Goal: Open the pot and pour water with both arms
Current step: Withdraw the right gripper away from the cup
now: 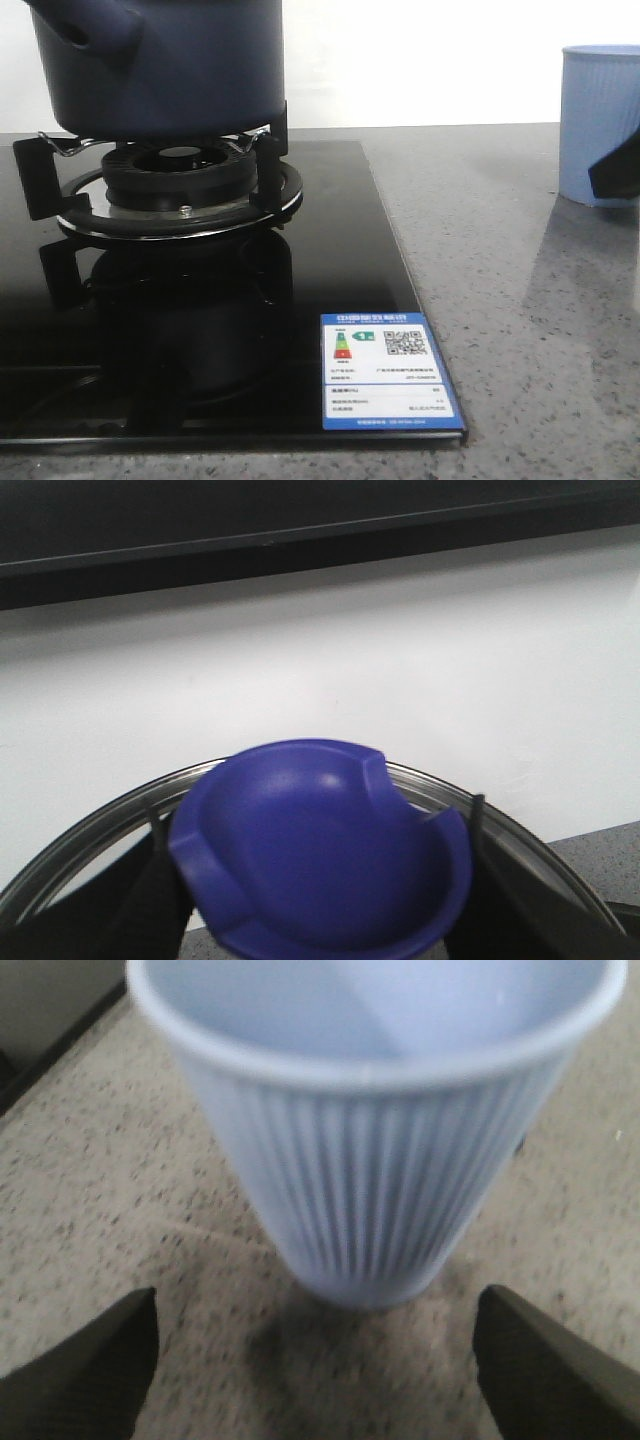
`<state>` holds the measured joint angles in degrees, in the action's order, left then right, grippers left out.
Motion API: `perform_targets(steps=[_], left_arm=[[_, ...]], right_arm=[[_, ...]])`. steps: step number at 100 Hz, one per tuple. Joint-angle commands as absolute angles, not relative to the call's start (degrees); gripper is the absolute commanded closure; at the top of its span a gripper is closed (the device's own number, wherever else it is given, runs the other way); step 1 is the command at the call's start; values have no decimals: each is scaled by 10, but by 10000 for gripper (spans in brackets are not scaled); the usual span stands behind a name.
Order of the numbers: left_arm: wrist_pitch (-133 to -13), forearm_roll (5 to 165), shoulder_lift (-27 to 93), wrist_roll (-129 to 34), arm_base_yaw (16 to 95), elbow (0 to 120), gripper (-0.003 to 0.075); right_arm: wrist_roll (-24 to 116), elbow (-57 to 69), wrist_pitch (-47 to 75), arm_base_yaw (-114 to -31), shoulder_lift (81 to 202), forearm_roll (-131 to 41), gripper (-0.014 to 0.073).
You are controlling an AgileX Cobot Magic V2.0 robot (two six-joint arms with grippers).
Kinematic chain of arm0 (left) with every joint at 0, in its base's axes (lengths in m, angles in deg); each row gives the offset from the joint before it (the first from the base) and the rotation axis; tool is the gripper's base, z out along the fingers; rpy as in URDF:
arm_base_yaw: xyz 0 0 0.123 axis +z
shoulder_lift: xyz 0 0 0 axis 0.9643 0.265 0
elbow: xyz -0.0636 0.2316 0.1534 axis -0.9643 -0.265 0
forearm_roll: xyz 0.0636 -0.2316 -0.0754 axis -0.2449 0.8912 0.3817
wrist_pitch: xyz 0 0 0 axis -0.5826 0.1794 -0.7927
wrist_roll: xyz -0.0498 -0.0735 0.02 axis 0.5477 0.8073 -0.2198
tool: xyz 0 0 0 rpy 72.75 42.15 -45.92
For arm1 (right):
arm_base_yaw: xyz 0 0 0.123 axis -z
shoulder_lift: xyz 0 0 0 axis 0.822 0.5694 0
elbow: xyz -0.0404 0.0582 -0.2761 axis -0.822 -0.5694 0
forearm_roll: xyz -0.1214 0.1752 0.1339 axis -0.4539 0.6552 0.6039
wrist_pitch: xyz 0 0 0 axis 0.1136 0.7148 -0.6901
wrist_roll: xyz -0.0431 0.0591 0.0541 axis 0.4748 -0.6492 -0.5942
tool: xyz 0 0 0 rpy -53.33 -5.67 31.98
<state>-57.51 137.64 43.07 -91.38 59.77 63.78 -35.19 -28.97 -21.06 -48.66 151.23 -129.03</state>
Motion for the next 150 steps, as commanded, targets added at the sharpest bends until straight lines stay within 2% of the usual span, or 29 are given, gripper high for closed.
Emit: perform_targets(steps=[1,23,57,86,150], left_arm=[[-562,1377,413,-908,597,656,372],[-613,1380,413,-908,596,656,372],[-733,1435,422,-908,596,656,372],[-827,1487,452,-908,596,656,372],[-880,1543,510,-971,596,656,372]], right_arm=[[-362,-301,-236,-484,1477,-1289,15],[-404,-346,-232,-484,1383,-1290,15],[-486,-351,-229,-484,1261,-1366,15],[-496,-351,-229,-484,1247,-1379,15],[-496,-351,-244,-484,1247,-1391,15]])
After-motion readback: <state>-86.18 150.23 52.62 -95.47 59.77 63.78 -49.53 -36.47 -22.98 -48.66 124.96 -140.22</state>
